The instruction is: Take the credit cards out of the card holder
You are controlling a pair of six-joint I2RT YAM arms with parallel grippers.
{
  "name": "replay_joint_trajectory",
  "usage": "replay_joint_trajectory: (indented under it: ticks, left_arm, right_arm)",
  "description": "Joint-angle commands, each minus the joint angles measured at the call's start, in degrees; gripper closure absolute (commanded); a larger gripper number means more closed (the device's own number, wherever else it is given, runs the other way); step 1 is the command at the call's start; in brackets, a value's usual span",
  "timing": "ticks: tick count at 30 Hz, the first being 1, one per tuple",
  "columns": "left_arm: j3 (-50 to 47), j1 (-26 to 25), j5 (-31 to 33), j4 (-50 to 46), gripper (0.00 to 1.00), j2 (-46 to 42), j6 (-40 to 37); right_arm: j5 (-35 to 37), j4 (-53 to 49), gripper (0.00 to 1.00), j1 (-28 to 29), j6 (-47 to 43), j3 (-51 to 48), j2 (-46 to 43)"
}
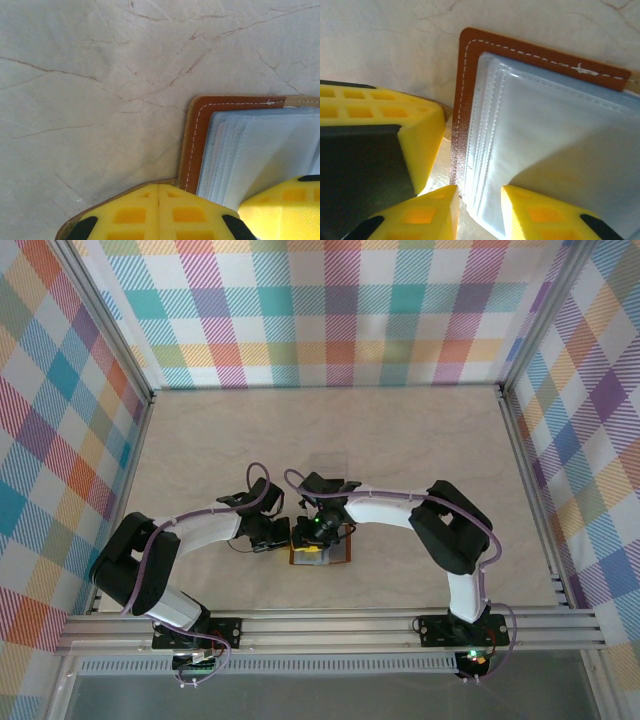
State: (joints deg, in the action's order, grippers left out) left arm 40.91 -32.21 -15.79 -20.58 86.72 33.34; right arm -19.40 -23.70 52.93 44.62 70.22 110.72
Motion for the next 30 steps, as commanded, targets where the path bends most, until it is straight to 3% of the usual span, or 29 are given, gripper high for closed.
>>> replay_joint_trajectory:
  ticks: [1, 21, 30]
  left_arm:
    - [-2.25, -0.40, -0.38, -1.66, 0.94, 2.14, -0.54]
    - [-1.40, -0.40, 0.90, -3.76, 0.94, 1.36, -0.46]
    - [0.03, -0.40, 1.90, -6.21, 0.94, -0.28, -0.97]
  right_arm:
    - [4.46, -5.22, 0.67, 0.41, 0.65, 0.04, 0.12]
    - [20.83, -23.49, 0.42, 2.04, -3.14, 4.09, -4.01]
    - [24.70, -26.29, 0.38, 1.92, -3.14, 3.28, -5.71]
